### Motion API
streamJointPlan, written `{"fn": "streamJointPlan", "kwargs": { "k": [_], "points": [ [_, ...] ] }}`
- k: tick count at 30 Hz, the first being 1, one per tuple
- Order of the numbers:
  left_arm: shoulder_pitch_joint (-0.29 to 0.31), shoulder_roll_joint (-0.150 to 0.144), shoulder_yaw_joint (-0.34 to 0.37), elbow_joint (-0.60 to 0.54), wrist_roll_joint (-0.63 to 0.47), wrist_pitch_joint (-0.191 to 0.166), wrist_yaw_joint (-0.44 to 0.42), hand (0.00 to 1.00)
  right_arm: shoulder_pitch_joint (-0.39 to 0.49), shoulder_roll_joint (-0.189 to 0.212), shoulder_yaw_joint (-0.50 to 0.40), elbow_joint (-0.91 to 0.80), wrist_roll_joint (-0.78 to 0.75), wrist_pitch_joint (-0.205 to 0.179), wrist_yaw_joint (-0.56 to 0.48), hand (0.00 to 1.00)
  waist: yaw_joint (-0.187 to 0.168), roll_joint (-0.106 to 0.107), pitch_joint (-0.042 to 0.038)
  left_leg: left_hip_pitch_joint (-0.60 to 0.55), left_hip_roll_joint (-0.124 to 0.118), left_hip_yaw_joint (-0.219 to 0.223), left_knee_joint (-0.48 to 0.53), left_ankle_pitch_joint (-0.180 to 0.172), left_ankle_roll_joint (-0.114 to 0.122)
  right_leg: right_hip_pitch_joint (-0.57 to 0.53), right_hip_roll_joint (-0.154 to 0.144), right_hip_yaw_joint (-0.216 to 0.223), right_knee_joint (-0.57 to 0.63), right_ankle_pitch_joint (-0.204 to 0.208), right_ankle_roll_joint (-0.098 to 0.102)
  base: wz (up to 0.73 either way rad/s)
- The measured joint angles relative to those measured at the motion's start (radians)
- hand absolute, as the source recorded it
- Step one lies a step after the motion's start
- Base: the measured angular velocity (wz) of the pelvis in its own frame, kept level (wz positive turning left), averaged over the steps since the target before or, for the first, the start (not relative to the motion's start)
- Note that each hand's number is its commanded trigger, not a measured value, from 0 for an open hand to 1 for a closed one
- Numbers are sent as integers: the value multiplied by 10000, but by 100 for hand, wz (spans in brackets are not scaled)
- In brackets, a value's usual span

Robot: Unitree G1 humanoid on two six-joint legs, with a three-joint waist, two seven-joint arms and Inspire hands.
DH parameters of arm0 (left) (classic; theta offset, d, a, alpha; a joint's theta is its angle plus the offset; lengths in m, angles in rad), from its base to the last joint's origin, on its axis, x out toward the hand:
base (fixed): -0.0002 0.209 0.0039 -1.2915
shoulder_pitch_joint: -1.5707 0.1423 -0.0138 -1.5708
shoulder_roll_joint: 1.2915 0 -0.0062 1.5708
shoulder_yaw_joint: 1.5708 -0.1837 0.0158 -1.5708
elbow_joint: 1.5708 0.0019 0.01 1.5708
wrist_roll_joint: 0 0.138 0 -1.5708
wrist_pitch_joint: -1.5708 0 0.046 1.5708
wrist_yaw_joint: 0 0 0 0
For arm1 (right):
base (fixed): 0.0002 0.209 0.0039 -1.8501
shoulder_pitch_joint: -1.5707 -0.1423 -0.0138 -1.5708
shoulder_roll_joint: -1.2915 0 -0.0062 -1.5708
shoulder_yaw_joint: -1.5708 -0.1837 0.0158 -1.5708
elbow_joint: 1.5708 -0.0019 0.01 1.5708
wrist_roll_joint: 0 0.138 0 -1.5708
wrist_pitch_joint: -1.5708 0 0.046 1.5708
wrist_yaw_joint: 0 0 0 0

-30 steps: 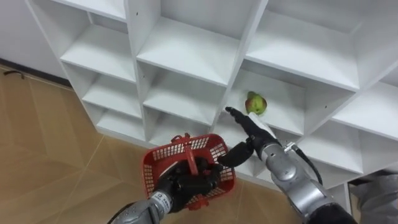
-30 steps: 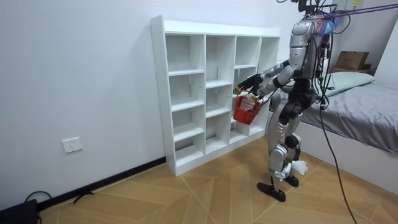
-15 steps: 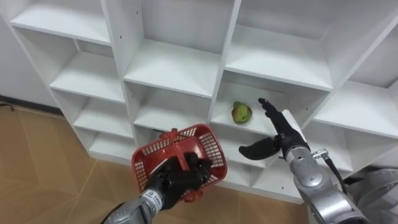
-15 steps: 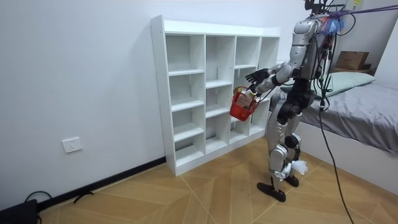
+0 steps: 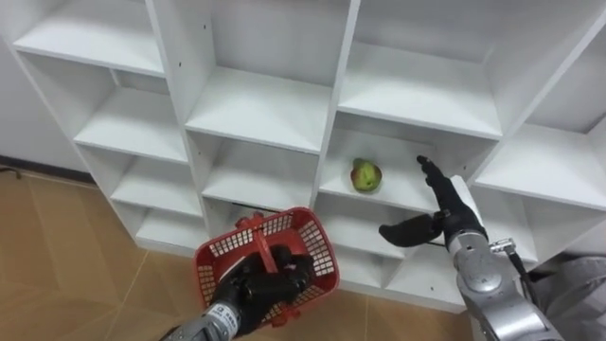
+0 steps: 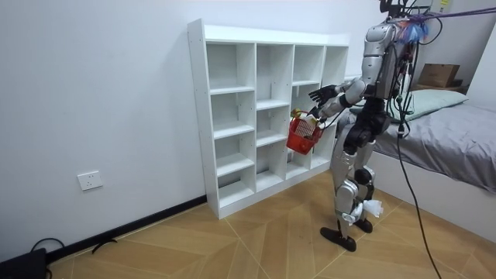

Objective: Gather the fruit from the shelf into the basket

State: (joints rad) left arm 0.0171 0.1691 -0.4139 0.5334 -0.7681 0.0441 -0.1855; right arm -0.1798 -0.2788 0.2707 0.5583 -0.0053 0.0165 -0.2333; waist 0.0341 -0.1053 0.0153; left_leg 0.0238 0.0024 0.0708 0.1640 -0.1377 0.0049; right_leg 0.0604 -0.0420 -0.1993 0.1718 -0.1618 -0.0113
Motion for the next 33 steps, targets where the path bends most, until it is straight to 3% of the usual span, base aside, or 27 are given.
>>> {"fn": "streamJointPlan", "kwargs": {
  "k": [3,7,10,12,16,22,25,33],
  "points": [
    [38,18,-5,1,-57,-7,52,100,-66,6,9,190,166,-3,-179,0,95,-112,68,-30,9,10,1,0,0,-82,39,13,11,-3,-4,-1],
    [104,9,36,5,-54,-6,75,100,-240,33,-60,442,231,1,-354,0,306,-146,81,-253,23,54,24,1,1,-332,37,38,122,-5,-12,-3],
    [-30,-86,80,437,-61,-30,60,100,-1176,161,-49,1118,284,-8,-554,0,360,-150,83,-652,38,82,123,18,11,-801,34,69,332,-8,-44,-7],
    [-363,-264,99,1418,-68,-23,72,100,-2069,197,-35,2180,571,-17,-875,0,568,-210,105,-855,66,70,217,17,11,-964,53,74,338,18,-76,2],
    [-518,-183,187,1758,-76,-24,86,100,-3246,198,24,3155,910,-34,-1138,0,723,-437,210,-1604,152,-2,497,20,-4,-1528,117,-23,334,111,-159,7],
    [-596,-167,182,1776,-273,-122,189,100,-3486,228,29,3469,1242,-152,-1149,0,816,-795,287,-2349,171,-243,784,20,-8,-2080,100,-265,418,133,-189,12],
    [-780,-223,193,2189,-279,-361,248,100,-3728,247,25,4082,1304,-230,-1253,0,870,-942,362,-2635,178,-293,946,19,-8,-2299,88,-335,496,148,-204,5],
    [-1315,-538,187,3297,-554,-543,584,100,-4602,390,-49,4695,1510,-288,-1638,0,1141,-930,436,-3237,219,-314,1078,60,-41,-2888,119,-440,593,312,-273,-3]
  ]
}}
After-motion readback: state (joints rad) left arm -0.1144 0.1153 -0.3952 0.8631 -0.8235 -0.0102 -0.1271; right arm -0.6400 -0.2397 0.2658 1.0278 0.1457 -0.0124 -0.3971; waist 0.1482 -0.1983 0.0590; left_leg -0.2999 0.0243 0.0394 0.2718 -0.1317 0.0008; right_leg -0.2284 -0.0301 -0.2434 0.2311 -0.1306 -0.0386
